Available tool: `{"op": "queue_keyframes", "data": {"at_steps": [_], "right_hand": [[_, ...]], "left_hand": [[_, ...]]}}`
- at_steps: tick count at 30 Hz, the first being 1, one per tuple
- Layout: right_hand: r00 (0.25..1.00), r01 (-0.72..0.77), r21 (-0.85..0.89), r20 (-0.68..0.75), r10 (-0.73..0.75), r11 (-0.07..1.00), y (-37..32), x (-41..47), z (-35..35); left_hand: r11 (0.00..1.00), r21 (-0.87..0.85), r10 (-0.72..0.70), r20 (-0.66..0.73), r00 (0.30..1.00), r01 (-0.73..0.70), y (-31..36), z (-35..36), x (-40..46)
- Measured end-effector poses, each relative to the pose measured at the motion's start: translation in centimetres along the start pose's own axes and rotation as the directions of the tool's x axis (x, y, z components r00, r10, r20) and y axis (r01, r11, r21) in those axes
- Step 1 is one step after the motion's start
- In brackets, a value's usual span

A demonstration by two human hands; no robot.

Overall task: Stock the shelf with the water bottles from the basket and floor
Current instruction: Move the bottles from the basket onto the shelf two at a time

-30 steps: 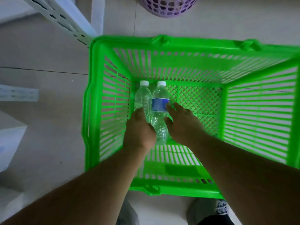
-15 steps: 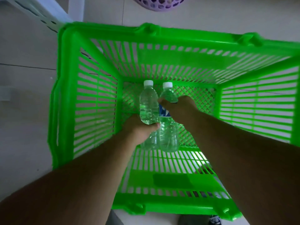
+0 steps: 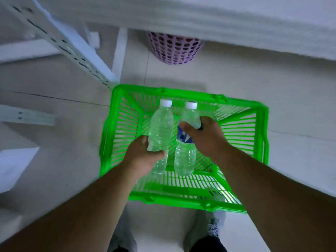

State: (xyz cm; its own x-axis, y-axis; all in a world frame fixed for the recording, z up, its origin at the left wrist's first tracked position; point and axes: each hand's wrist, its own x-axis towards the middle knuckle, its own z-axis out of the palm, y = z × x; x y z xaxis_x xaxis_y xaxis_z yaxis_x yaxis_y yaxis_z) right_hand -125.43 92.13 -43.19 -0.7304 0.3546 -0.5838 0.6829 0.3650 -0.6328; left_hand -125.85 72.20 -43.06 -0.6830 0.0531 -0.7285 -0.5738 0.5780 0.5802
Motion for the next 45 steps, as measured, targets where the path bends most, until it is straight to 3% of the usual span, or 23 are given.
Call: {"op": "queue_keyframes", "data": {"at_steps": [8,11,23,33,40,45], "right_hand": [[0.974,0.207,0.026,-0.101,-0.203,0.978,-15.8,-14.1,-12.3],[0.949,0.286,0.112,-0.167,-0.266,0.952,-21.5,-21.2,-16.0],[0.796,0.545,0.134,-0.392,-0.46,0.828,-38.3,-50.7,-28.3],[0.705,0.623,0.101,-0.502,-0.501,0.776,-44.3,-63.2,-35.1],[0.682,0.646,0.096,-0.518,-0.516,0.757,-45.4,-64.7,-39.2],[0.685,0.641,0.066,-0.497,-0.532,0.765,-44.5,-63.1,-42.7]], "left_hand": [[0.968,-0.138,0.21,-0.015,0.978,-0.21,12.5,-9.7,-15.5],[0.944,-0.156,0.296,0.001,0.955,-0.292,16.7,-13.9,-22.3],[0.838,-0.12,0.535,-0.003,0.845,-0.532,25.8,-27.2,-50.7],[0.717,-0.112,0.688,-0.048,0.724,-0.688,32.5,-30.5,-62.1],[0.657,-0.109,0.743,-0.077,0.665,-0.746,36.2,-29.0,-64.1],[0.659,-0.103,0.737,-0.105,0.667,-0.745,39.1,-26.0,-64.1]]}}
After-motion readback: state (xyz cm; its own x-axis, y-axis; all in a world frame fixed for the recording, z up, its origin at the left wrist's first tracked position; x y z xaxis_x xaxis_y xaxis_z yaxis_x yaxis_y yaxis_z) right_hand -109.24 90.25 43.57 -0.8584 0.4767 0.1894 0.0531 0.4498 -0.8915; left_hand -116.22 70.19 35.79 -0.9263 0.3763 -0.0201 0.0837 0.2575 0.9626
